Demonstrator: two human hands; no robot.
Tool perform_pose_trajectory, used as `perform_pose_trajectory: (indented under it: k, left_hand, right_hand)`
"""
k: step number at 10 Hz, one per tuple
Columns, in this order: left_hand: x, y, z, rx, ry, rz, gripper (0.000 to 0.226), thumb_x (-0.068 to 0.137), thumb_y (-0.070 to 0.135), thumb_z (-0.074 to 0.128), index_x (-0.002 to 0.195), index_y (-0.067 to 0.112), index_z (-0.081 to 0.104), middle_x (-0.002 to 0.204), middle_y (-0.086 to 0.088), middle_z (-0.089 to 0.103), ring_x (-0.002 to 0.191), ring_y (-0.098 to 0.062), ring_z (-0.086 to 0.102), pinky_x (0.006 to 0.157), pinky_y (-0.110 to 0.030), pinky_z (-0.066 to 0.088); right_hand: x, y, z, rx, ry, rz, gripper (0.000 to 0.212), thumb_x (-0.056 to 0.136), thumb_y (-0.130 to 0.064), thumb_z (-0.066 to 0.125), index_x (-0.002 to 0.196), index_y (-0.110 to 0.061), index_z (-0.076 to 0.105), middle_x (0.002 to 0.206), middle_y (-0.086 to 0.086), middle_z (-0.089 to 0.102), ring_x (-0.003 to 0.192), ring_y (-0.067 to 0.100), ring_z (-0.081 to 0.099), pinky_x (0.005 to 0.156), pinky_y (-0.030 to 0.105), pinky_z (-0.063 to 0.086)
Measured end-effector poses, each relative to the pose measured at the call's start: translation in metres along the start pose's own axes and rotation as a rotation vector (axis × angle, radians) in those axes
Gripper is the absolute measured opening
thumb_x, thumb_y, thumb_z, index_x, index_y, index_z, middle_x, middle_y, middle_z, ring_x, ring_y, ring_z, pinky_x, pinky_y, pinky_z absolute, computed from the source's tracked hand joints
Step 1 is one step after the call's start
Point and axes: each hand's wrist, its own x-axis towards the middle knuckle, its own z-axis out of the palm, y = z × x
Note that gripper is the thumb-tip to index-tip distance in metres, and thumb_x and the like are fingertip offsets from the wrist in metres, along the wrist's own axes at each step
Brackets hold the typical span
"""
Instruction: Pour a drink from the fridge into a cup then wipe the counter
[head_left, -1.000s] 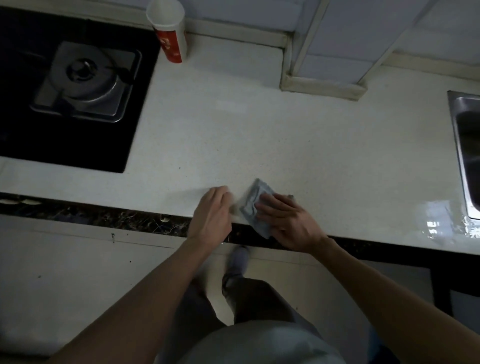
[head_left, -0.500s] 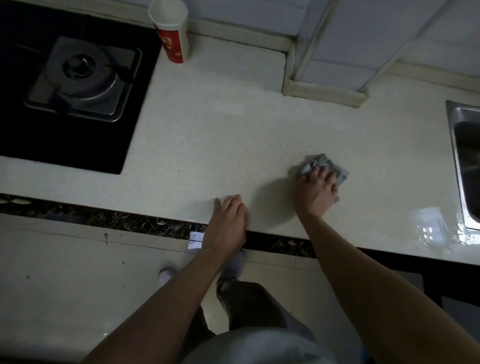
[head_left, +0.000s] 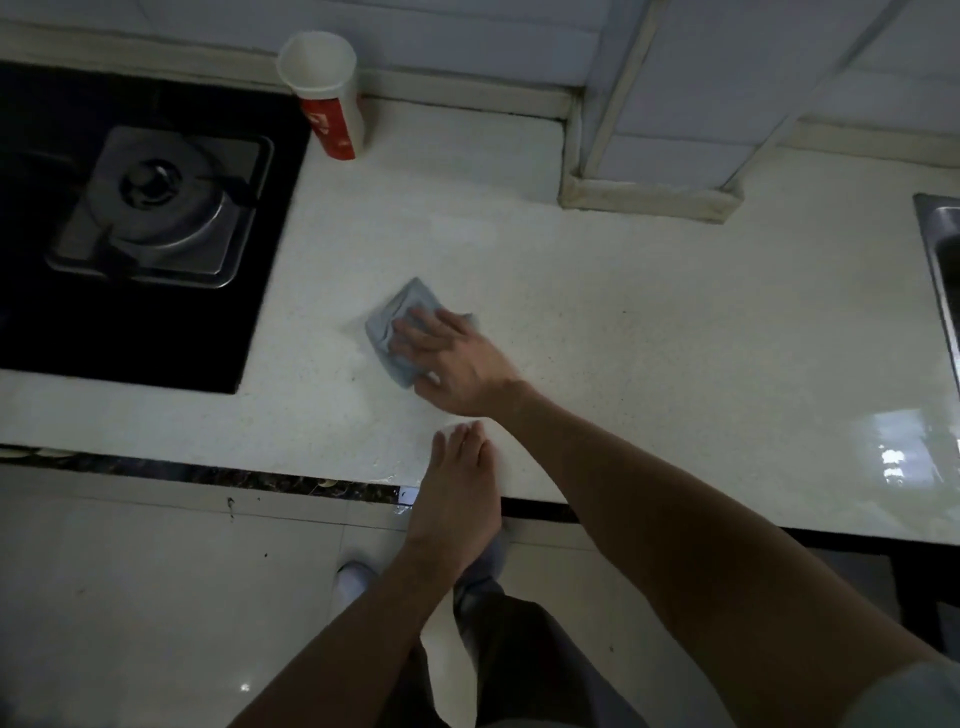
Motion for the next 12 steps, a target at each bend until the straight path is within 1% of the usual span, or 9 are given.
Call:
perform_pose_trajectory:
  k: [1,2,4,5,6,7,8,11,12]
  left_hand:
    - [0.004,0.011,-0.005,0.032,0.000,0.093,0.052,0.082,0.010,0.054,0.132,-0.002,0.051,0.146,-0.019,0.043,0.133,-0.032,0.041,0.112,-0.050,0.031]
    - [0.015,0.033,-0.007,0.027,0.025,0.149,0.052,0.083,0.010,0.045,0.133,0.002,0.053,0.147,-0.015,0.043,0.134,-0.029,0.043,0.113,-0.049,0.032]
    - [0.031,0.067,0.000,0.050,-0.005,0.226,0.057,0.082,0.018,0.028,0.126,0.005,0.061,0.142,-0.013,0.050,0.130,-0.029,0.049,0.107,-0.052,0.040]
    - [0.033,0.079,0.006,0.020,-0.002,0.269,0.047,0.082,0.013,0.054,0.128,0.005,0.059,0.143,-0.013,0.050,0.131,-0.029,0.048,0.109,-0.052,0.038]
    - [0.035,0.088,0.009,-0.036,-0.002,0.248,0.045,0.076,0.007,0.065,0.121,0.007,0.062,0.136,-0.013,0.055,0.128,-0.029,0.050,0.109,-0.050,0.039]
    - [0.038,0.091,0.012,-0.003,-0.004,0.254,0.041,0.081,0.010,0.061,0.122,0.004,0.060,0.137,-0.016,0.053,0.129,-0.032,0.046,0.107,-0.048,0.039]
    - [0.036,0.092,0.010,0.049,-0.008,0.268,0.044,0.083,0.012,0.048,0.123,0.001,0.059,0.137,-0.019,0.053,0.127,-0.033,0.048,0.105,-0.048,0.040]
    - [0.036,0.098,-0.012,-0.042,-0.097,0.247,0.043,0.094,0.012,0.042,0.136,0.008,0.050,0.154,-0.006,0.031,0.140,-0.020,0.027,0.117,-0.030,0.023]
    - [0.034,0.094,-0.026,-0.040,-0.182,0.252,0.041,0.095,0.013,0.042,0.135,0.007,0.049,0.151,-0.006,0.035,0.139,-0.020,0.028,0.112,-0.028,0.026]
  right_hand:
    - [-0.011,0.028,-0.001,0.022,-0.013,0.023,0.052,0.095,-0.037,0.046,0.144,-0.021,0.047,0.153,0.003,0.040,0.147,0.024,0.026,0.119,0.041,0.016]
    - [-0.034,0.072,-0.015,0.066,0.011,0.250,0.053,0.099,-0.039,0.038,0.149,-0.025,0.036,0.159,0.000,0.028,0.150,0.020,0.016,0.122,0.042,0.012]
    - [-0.136,0.180,-0.033,0.101,0.157,0.789,0.053,0.100,-0.044,0.032,0.150,-0.025,0.033,0.160,0.000,0.027,0.149,0.020,0.017,0.120,0.046,0.017]
    - [-0.206,0.214,-0.033,0.110,0.203,1.029,0.053,0.100,-0.045,0.029,0.148,-0.024,0.036,0.158,0.004,0.030,0.147,0.026,0.023,0.117,0.046,0.023]
    - [-0.266,0.209,-0.027,0.110,0.266,1.219,0.054,0.098,-0.042,0.029,0.148,-0.023,0.037,0.157,0.007,0.032,0.145,0.029,0.026,0.115,0.048,0.026]
    - [-0.303,0.175,-0.014,0.111,0.326,1.389,0.052,0.102,-0.034,0.030,0.152,-0.019,0.031,0.160,0.007,0.025,0.149,0.028,0.016,0.119,0.043,0.014]
    - [-0.319,0.129,-0.001,0.091,0.380,1.493,0.053,0.102,-0.032,0.028,0.152,-0.015,0.030,0.160,0.009,0.024,0.149,0.029,0.014,0.119,0.043,0.011]
    - [-0.371,0.063,0.003,0.094,0.273,1.406,0.052,0.102,-0.036,0.029,0.149,-0.016,0.038,0.158,0.008,0.031,0.148,0.028,0.021,0.117,0.046,0.020]
    - [-0.372,0.075,-0.024,0.163,0.162,1.403,0.041,0.099,-0.027,0.041,0.137,-0.017,0.053,0.148,0.009,0.046,0.136,0.031,0.040,0.107,0.044,0.033]
